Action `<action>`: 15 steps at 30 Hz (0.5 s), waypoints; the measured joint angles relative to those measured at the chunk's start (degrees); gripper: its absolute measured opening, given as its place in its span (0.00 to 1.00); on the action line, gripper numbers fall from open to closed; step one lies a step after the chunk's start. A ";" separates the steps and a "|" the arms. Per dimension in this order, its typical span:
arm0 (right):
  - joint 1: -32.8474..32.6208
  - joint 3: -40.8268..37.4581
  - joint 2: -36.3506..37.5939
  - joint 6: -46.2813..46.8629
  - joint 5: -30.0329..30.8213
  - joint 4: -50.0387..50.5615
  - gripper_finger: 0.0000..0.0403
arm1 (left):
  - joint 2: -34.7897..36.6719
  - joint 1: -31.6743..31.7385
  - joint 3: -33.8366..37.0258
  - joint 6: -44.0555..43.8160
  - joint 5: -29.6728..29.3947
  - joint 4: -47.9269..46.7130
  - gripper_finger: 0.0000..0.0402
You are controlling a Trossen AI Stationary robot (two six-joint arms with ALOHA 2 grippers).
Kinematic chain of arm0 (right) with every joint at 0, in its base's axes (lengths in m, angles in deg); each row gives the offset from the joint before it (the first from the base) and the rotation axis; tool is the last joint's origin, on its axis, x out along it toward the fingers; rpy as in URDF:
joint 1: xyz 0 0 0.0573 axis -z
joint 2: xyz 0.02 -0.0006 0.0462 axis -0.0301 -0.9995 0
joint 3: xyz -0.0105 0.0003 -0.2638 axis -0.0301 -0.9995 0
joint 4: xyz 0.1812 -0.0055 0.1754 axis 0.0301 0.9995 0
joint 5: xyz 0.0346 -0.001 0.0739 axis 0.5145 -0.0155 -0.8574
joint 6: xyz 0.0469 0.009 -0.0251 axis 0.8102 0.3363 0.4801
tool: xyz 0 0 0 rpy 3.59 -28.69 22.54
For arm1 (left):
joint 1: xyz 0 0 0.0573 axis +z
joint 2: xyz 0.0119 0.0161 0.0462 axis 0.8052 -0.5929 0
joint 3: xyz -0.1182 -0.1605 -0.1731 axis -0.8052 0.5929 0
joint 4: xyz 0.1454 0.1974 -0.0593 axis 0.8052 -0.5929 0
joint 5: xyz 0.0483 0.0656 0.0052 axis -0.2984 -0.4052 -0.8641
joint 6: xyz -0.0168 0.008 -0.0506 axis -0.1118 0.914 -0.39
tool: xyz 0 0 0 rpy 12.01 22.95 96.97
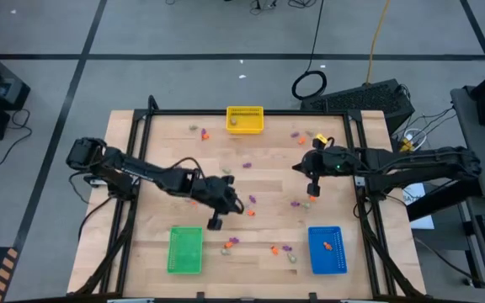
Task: Sort Halloween decoration
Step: Put the purple skeleton toy into the green bin
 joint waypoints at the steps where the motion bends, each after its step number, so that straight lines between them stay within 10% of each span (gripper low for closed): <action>1: -0.32 0.00 -0.23 0.45 0.04 -0.06 0.00 | 0.00 -1.15 0.00 -1.55 -0.06 -0.02 0.03; 15: -5.42 0.00 -2.31 6.41 2.93 -0.49 0.00 | -9.09 -11.84 -0.83 -13.30 -7.56 3.20 0.39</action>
